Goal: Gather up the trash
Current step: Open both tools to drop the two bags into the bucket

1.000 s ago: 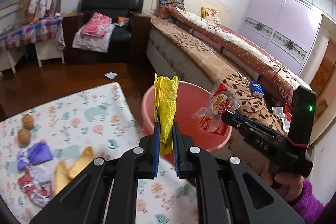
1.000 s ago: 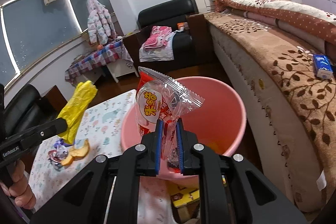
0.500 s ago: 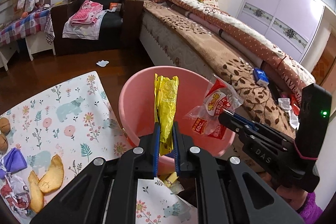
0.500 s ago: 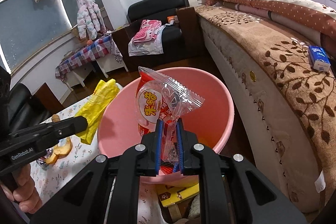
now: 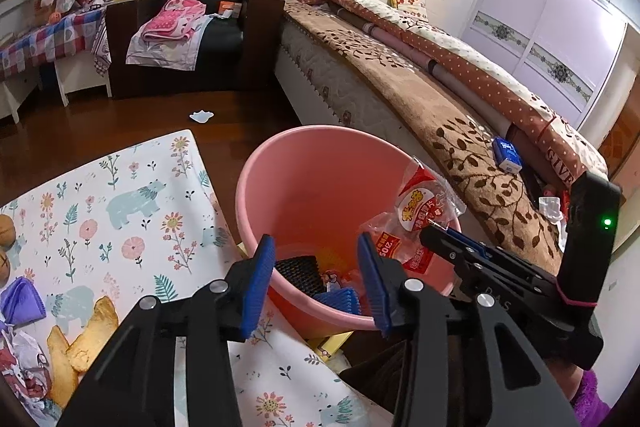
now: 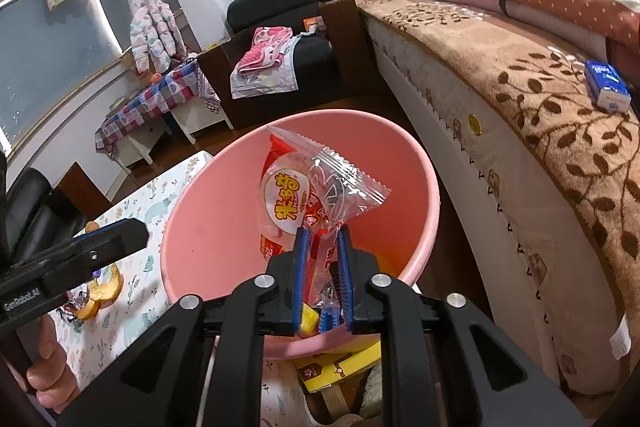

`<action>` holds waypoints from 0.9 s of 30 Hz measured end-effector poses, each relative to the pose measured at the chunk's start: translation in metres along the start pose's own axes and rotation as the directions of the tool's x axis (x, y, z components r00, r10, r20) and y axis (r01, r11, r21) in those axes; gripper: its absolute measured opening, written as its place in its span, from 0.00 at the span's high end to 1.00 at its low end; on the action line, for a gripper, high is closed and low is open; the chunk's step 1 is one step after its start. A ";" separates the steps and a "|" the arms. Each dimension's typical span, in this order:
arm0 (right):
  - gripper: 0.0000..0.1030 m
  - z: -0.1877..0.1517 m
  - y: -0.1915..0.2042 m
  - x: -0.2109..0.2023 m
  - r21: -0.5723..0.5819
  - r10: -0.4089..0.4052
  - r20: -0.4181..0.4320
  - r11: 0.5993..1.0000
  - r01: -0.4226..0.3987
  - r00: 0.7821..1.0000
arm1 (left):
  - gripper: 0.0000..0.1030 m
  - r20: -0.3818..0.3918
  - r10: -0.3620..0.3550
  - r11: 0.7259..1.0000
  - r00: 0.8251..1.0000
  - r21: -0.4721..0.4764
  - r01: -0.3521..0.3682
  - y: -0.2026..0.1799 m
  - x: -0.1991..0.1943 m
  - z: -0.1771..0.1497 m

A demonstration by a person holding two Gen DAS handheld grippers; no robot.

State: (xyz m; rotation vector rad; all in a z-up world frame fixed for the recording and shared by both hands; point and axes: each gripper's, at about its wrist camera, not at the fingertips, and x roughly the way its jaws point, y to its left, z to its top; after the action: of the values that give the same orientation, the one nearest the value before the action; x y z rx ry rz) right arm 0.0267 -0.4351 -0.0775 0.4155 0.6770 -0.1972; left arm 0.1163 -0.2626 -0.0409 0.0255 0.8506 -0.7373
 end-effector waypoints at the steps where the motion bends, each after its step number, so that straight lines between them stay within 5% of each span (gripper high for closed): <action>1: 0.70 0.001 0.000 0.000 0.005 -0.001 0.001 1.000 0.001 1.000 | 0.59 0.001 -0.001 1.000 1.000 -0.004 0.001 0.001 -0.001 0.000; 4: 0.60 0.003 -0.001 0.001 0.029 0.009 0.010 1.000 -0.010 1.000 | 0.59 0.004 -0.002 1.000 1.000 -0.009 0.002 0.004 -0.006 -0.003; 13: 0.60 0.000 0.017 -0.010 -0.011 0.032 0.024 0.999 -0.032 0.999 | 0.59 0.037 0.015 1.000 0.999 -0.020 -0.014 0.012 -0.030 -0.011; 27: 0.60 -0.022 0.077 -0.034 -0.110 0.096 0.021 0.990 -0.093 0.995 | 0.59 0.084 0.160 0.986 0.983 -0.049 -0.157 0.051 -0.088 -0.040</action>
State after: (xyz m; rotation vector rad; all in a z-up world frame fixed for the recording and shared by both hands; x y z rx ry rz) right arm 0.0121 -0.3546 -0.0472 0.3390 0.6373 -0.0750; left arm 0.0827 -0.1607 -0.0205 0.0231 0.7707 -0.5667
